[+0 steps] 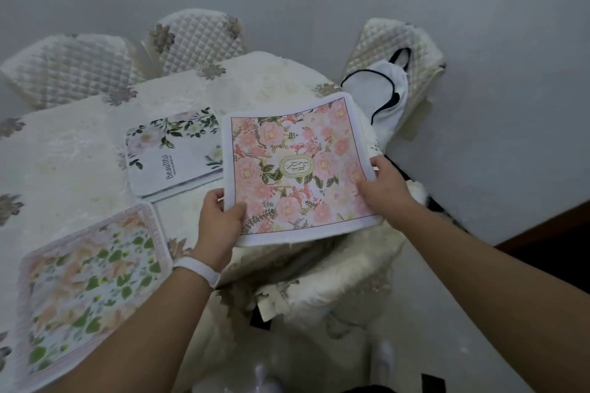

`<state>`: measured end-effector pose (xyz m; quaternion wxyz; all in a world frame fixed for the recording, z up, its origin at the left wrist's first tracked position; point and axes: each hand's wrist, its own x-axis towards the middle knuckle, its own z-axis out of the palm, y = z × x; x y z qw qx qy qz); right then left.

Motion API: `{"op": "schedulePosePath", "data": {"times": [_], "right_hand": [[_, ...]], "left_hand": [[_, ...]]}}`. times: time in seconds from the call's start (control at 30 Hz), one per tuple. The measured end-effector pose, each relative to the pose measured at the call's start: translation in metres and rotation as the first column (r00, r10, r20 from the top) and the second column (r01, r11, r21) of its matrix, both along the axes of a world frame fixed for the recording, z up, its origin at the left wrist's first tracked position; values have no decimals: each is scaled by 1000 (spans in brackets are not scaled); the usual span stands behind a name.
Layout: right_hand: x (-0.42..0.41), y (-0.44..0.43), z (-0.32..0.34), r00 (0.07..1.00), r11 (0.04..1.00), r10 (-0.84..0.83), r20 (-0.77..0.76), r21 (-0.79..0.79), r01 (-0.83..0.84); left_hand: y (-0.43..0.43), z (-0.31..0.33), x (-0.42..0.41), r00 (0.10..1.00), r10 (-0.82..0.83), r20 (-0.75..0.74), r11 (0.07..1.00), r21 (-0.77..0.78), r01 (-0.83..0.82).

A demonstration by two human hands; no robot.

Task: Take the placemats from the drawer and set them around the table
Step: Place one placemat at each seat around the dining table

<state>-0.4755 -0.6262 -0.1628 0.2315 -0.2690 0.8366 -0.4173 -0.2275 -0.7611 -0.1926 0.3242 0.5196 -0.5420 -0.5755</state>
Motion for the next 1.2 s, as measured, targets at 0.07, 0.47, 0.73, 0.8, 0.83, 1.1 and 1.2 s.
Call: {"op": "schedulePosePath", "data": {"times": [0.07,0.47,0.73,0.8,0.83,1.1,1.2], "right_hand": [[-22,16,-4,999,999,-32,32,-2,32],[-192,86,-11,986,992,9,167,-127,13],[-293,112,-2,982,988,3,186,-150,26],[-310,108,-3,983,989,13,184,-149,15],[-318,104,-4,982,989,20,186,-147,7],[-371,33,-14,973,988,81,218,-148,-49],[-393,-9,-23,966,988,95,240,-139,-63]], "left_hand": [[11,0,-25,1000,-11,5,1000,-7,11],[86,5,-196,998,58,31,997,-42,-57],[113,13,-295,998,47,39,996,-75,-44],[110,15,-312,998,52,30,997,-63,-50],[106,15,-320,998,54,28,997,-63,-52],[42,-8,-371,991,135,-1,990,-28,-135],[7,-20,-392,985,173,-11,985,-28,-173]]}}
